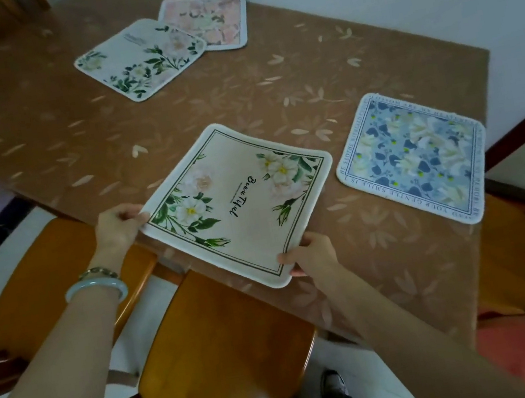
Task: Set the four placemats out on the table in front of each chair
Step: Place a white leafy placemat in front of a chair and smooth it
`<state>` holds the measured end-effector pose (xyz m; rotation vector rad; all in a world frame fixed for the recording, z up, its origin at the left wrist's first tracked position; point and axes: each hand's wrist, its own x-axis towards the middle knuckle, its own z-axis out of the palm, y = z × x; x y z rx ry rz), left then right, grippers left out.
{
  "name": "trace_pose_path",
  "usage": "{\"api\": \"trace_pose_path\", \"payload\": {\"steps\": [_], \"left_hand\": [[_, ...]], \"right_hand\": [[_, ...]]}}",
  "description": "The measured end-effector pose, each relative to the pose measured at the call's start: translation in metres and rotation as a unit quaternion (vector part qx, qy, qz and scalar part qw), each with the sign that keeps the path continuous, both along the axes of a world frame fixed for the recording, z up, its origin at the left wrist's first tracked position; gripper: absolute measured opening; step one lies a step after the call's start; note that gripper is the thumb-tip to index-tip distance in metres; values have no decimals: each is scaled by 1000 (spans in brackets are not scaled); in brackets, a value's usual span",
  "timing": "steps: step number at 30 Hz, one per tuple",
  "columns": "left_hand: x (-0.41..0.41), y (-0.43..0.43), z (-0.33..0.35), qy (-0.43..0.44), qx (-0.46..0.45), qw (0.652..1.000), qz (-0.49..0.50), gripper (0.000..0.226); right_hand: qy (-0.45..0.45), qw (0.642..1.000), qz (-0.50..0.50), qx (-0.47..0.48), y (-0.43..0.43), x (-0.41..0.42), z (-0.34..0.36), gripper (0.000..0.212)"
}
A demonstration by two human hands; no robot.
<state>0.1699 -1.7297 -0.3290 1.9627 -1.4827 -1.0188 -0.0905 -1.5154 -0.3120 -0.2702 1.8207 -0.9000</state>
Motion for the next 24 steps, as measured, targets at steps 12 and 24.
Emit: {"api": "trace_pose_path", "payload": {"steps": [12,24], "left_hand": [[9,-5,-24,-73,40,995,-52,27],[8,-15,-7,-106,99,983,-112,24]], "right_hand": [[8,998,-45,50,5,9,-30,14],[-12,994,41,103,-10,-9,-24,20]]}}
